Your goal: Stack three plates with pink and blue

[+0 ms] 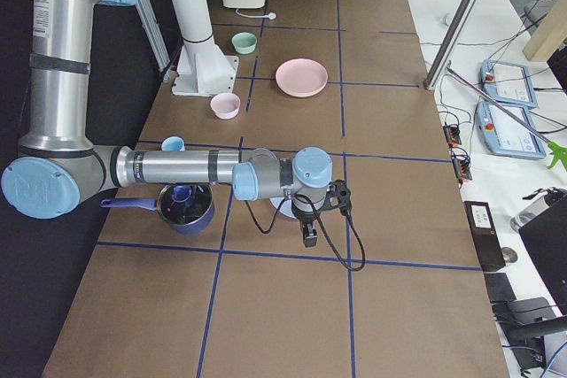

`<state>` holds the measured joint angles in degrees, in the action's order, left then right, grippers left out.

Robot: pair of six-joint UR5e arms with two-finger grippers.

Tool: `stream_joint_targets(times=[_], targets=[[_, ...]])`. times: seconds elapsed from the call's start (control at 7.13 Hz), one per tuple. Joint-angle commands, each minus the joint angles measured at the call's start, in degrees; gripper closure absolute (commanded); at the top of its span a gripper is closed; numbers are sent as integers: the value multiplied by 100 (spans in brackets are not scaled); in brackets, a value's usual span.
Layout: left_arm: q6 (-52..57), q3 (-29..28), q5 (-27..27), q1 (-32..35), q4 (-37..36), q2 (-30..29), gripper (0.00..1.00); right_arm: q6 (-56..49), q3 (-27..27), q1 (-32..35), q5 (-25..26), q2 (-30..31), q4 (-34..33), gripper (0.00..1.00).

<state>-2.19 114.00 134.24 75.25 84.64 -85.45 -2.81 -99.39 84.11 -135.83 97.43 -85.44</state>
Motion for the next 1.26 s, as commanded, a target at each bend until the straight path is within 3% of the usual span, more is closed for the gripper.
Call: stream_joint_targets(times=[0.0, 0.14, 0.28, 0.42, 0.7, 0.84, 1.12], targets=[[1882, -663, 224, 1285, -9, 948, 0, 289, -72, 0, -22, 4, 1, 0], [2037, -808, 565, 1665, 34, 1117, 0, 542, -115, -9, -48, 31, 19, 0], [1752, -826, 638, 1703, 52, 1092, 0, 1041, -72, -226, -188, 257, 645, 0], [1723, -827, 647, 1695, 61, 1066, 0, 1777, 172, -411, -180, 468, 1765, 0], [1722, -800, 647, 1695, 61, 1075, 0, 3657, 1372, -1218, -110, 375, 4313, 0], [1731, -800, 647, 1695, 61, 1075, 0, 4448, 1700, -1439, -101, 234, 5039, 0], [1740, -800, 647, 1695, 61, 1075, 0, 4790, 1712, -1984, 336, 216, 5204, 0]])
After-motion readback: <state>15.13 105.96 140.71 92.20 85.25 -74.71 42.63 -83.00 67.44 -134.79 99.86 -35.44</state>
